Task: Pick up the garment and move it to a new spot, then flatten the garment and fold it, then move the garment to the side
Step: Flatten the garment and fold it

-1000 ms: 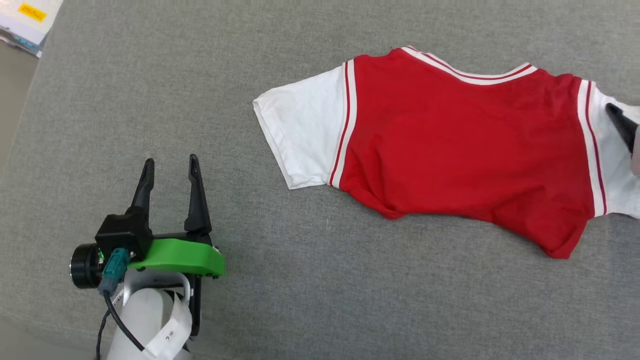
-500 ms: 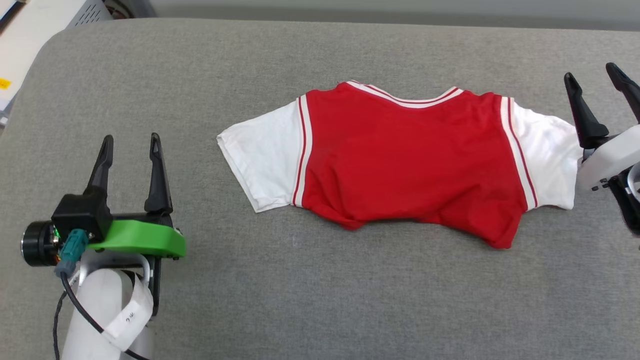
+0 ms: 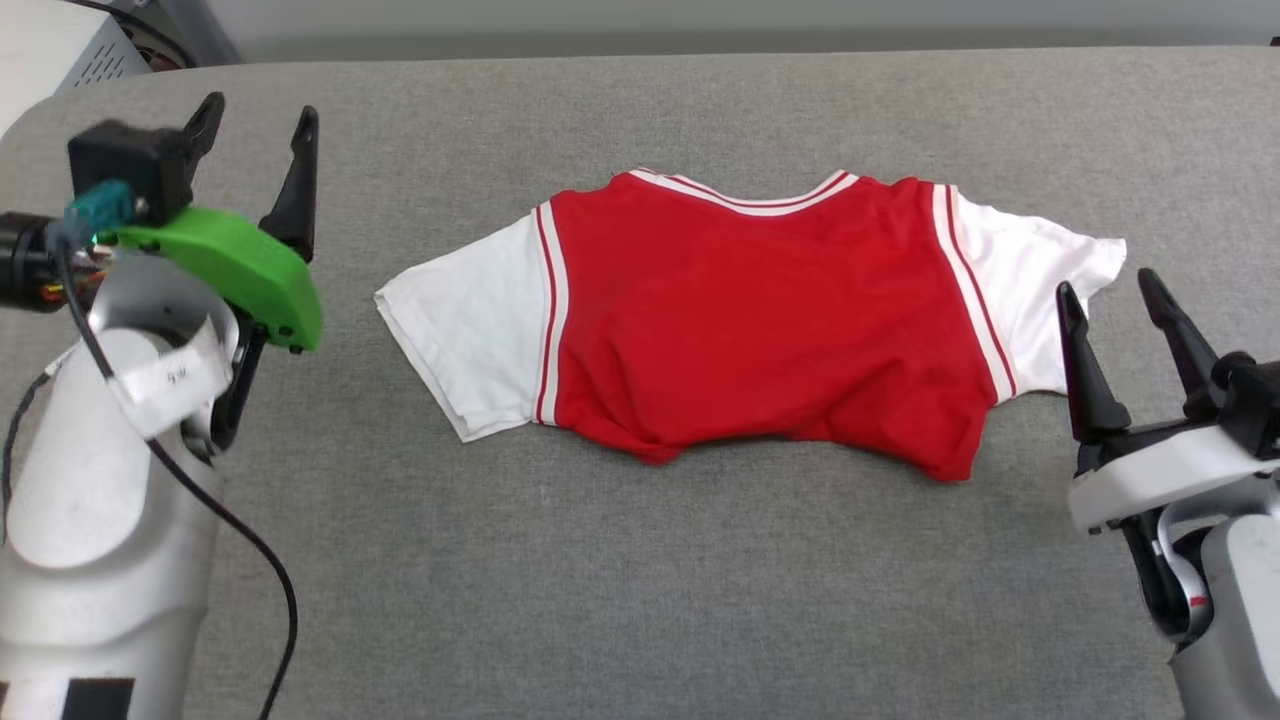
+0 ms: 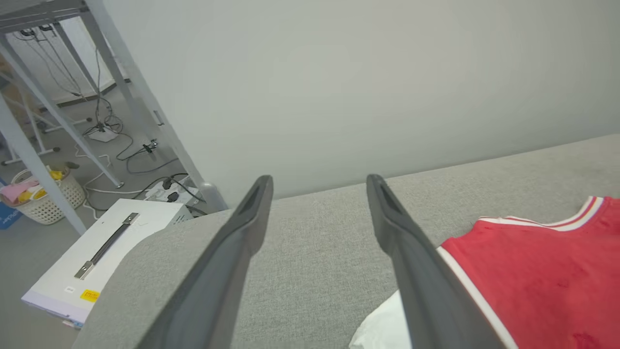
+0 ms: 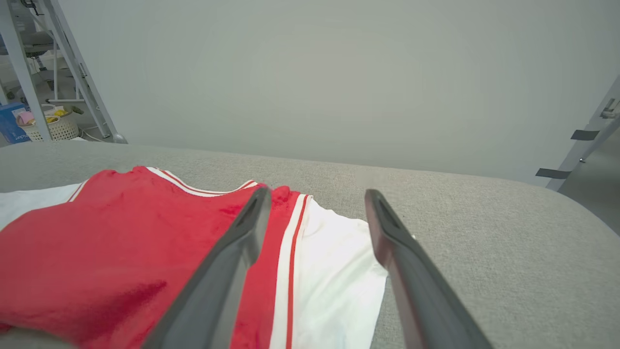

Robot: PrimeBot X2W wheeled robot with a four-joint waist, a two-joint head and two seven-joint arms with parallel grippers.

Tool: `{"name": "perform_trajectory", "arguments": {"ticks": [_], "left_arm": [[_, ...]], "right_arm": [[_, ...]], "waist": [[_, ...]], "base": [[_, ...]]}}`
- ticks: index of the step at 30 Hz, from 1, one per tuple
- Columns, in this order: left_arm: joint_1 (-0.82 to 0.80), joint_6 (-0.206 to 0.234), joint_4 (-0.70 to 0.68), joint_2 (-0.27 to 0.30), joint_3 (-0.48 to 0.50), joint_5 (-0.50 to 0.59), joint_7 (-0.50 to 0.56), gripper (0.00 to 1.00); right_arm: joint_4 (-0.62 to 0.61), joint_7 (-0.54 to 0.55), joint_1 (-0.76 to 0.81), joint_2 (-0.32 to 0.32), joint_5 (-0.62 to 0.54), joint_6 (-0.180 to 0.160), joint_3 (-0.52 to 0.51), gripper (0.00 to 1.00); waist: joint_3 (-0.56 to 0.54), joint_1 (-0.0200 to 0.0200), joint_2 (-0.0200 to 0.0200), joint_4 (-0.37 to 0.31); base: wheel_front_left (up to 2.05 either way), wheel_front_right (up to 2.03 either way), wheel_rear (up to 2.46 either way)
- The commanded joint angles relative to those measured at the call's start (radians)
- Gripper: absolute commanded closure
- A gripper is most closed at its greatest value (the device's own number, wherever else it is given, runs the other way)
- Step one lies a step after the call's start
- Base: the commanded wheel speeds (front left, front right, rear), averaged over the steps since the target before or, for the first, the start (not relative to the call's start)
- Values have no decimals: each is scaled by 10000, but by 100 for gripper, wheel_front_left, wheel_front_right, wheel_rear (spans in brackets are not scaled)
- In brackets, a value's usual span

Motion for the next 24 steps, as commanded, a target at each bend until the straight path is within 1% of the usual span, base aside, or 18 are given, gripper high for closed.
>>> {"name": "perform_trajectory", "arguments": {"ticks": [1,4,8,10,12,15,17,21,24], "left_arm": [[-387,-24,142,247,-290,-405,532,0],[-1035,-26,454,882,-1288,-1487,2494,0],[-1737,-27,599,1639,-2447,-2767,4787,0],[-1987,-27,669,1865,-2950,-3441,5833,0],[-2234,-27,694,2120,-3474,-3869,6648,0],[-2541,-27,954,2237,-3980,-4570,7491,0],[-2711,-28,1275,2283,-4205,-4744,7843,0],[-3031,-28,2136,2293,-4520,-4913,8188,0],[-3088,-28,2588,2253,-4959,-4981,8358,0]], "right_arm": [[-193,-57,218,93,-156,-6,-55,0],[-530,-57,553,290,-349,-6,-163,0],[-854,-58,718,418,-435,-6,-225,0],[-950,-55,731,438,-479,-6,-251,0],[-1029,-52,686,445,-512,-6,-232,0],[-1098,-18,575,424,-554,-6,-235,0],[-1120,8,497,409,-571,-6,-194,0],[-1149,25,245,384,-593,-6,-49,0],[-1137,20,117,365,-586,-6,26,0]], "waist": [[144,0,0,-132],[329,0,0,-265],[602,0,0,-421],[756,0,0,-476],[925,0,0,-542],[1188,0,0,-591],[1338,0,0,-638],[1722,0,0,-798],[1922,0,0,-895]], "base": [[0,0,0],[0,0,0],[0,0,0],[0,0,0],[0,0,0],[0,0,0],[0,0,0],[0,0,0],[0,0,0]]}}
